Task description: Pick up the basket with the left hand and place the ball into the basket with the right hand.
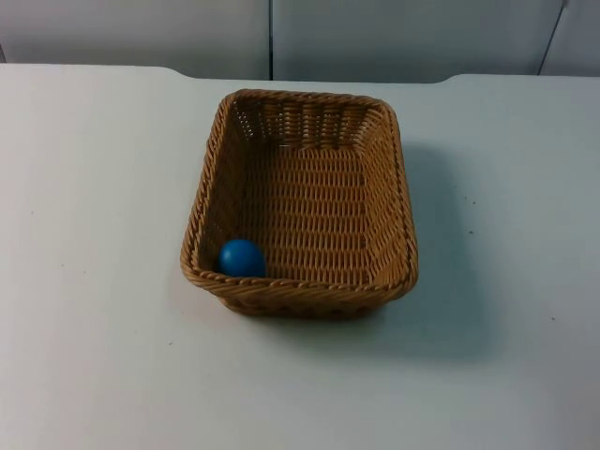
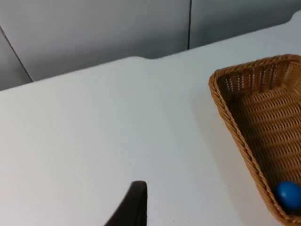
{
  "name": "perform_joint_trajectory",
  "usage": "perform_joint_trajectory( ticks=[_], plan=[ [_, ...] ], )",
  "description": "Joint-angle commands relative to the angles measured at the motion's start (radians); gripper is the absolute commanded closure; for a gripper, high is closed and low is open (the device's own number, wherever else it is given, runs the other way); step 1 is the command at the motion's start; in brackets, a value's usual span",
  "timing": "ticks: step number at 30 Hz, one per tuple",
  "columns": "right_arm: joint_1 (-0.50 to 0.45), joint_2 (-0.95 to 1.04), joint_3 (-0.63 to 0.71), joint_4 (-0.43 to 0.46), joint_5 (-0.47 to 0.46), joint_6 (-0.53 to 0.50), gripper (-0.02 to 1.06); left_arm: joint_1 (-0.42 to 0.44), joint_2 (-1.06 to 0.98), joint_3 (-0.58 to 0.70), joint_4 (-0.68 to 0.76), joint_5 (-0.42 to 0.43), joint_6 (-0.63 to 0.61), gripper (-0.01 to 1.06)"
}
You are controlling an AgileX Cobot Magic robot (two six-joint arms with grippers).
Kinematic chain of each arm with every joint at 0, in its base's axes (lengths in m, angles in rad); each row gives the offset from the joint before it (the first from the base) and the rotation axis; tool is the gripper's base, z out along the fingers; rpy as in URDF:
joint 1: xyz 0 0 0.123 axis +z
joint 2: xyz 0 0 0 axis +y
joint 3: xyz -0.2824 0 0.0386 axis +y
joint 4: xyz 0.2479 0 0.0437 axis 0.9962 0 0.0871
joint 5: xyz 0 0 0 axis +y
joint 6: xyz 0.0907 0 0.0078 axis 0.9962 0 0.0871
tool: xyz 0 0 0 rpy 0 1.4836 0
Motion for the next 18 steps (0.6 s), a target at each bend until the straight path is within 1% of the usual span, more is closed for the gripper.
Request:
perform_joint_trajectory(
  ticks=[1, 3, 4, 6, 8, 10, 11, 12, 15, 16, 18],
  plan=[
    [0.004, -0.064, 0.03, 0.004, -0.023, 0.004, 0.03, -0.006, -0.068, 0.016, 0.013, 0.033, -0.029, 0.13],
    [0.015, -0.118, 0.045, 0.022, -0.007, 0.004, 0.03, -0.006, -0.12, 0.016, 0.005, 0.112, -0.034, 0.13],
    [0.015, -0.118, 0.045, 0.022, -0.007, 0.004, 0.03, -0.006, -0.12, 0.016, 0.005, 0.112, -0.034, 0.13],
    [0.045, -0.165, 0.05, 0.027, 0.005, -0.006, 0.03, -0.006, -0.172, 0.016, 0.014, 0.159, -0.028, 0.13],
    [0.075, -0.217, 0.05, 0.027, 0.047, -0.027, 0.03, -0.006, -0.235, 0.016, 0.015, 0.184, -0.011, 0.13],
    [0.105, -0.269, 0.05, 0.027, 0.099, -0.032, 0.03, -0.006, -0.29, 0.016, -0.011, 0.234, 0.08, 0.13],
    [0.105, -0.269, 0.05, 0.027, 0.099, -0.032, 0.03, -0.006, -0.29, 0.016, -0.011, 0.234, 0.08, 0.13],
    [0.116, -0.299, 0.05, 0.027, 0.125, -0.044, 0.03, -0.008, -0.328, 0.017, -0.035, 0.256, 0.113, 0.13],
    [0.134, -0.377, 0.05, 0.035, 0.2, -0.054, 0.03, -0.013, -0.41, 0.047, -0.088, 0.286, 0.108, 0.13],
    [0.134, -0.377, 0.05, 0.035, 0.2, -0.054, 0.03, -0.013, -0.41, 0.047, -0.088, 0.286, 0.108, 0.13],
    [0.134, -0.42, 0.05, 0.041, 0.246, -0.054, 0.03, -0.013, -0.452, 0.105, -0.092, 0.334, 0.108, 0.13]
  ],
)
